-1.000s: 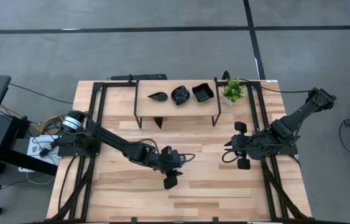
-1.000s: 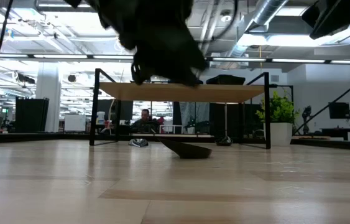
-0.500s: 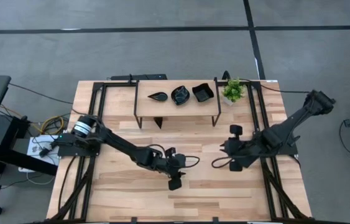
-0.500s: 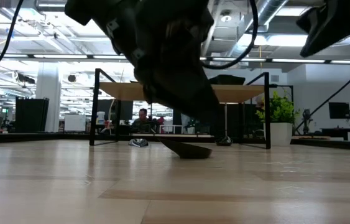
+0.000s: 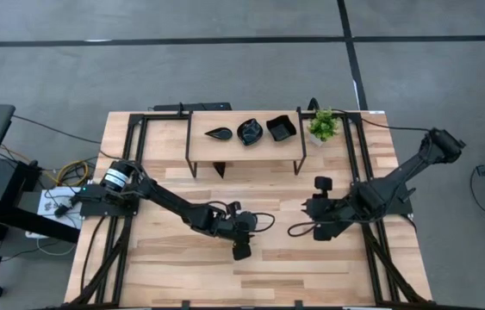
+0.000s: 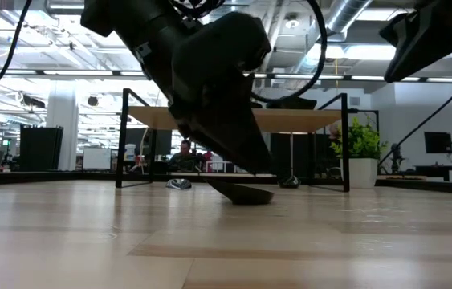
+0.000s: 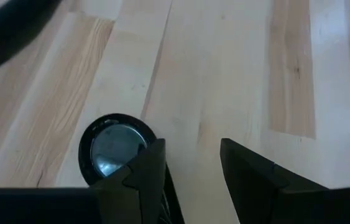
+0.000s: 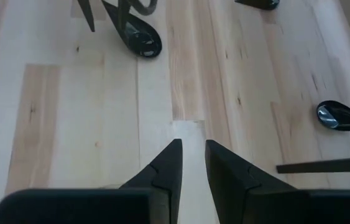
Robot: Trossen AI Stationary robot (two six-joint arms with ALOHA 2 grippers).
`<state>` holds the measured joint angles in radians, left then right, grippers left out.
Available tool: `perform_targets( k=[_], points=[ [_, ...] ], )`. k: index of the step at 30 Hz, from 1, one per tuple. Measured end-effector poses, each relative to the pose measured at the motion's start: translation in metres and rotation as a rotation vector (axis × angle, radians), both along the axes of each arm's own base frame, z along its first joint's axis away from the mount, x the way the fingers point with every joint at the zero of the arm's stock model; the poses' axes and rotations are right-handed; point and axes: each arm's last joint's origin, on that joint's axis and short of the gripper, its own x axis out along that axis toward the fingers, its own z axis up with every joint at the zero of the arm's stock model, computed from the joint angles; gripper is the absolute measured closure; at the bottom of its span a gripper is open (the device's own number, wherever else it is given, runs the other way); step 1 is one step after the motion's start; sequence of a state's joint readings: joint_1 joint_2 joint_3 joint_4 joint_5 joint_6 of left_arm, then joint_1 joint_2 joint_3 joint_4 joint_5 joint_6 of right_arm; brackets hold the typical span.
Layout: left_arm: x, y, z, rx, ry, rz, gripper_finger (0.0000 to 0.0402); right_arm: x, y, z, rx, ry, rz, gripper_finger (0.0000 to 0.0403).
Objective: Pick & Place Mini shaped plates
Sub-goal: Stack the black drop shaped plate on the black drop shaped plate on the shelf
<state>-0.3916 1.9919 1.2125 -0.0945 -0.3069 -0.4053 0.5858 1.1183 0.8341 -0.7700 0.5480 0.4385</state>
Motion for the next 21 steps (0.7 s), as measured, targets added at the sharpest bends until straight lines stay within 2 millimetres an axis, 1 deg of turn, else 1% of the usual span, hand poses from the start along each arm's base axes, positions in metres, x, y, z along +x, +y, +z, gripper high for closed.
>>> perform_targets(
  k=[5,11,15,21],
  points=[
    [0.001,0.003,-0.002,0.004,0.008,0.007,0.0245,0.000,0.000,0.000,0.000,0.000,0.001,0.0337],
    [0.003,0.009,-0.009,0.015,0.035,0.022,0.0245,0.000,0.000,0.000,0.000,0.000,0.000,0.0337],
    [0.003,0.009,-0.015,0.022,0.047,0.021,0.0245,0.000,0.000,0.000,0.000,0.000,0.000,0.0337],
    [0.004,0.009,-0.015,0.020,0.044,0.021,0.0245,0.000,0.000,0.000,-0.001,0.000,0.000,0.0337]
  ],
)
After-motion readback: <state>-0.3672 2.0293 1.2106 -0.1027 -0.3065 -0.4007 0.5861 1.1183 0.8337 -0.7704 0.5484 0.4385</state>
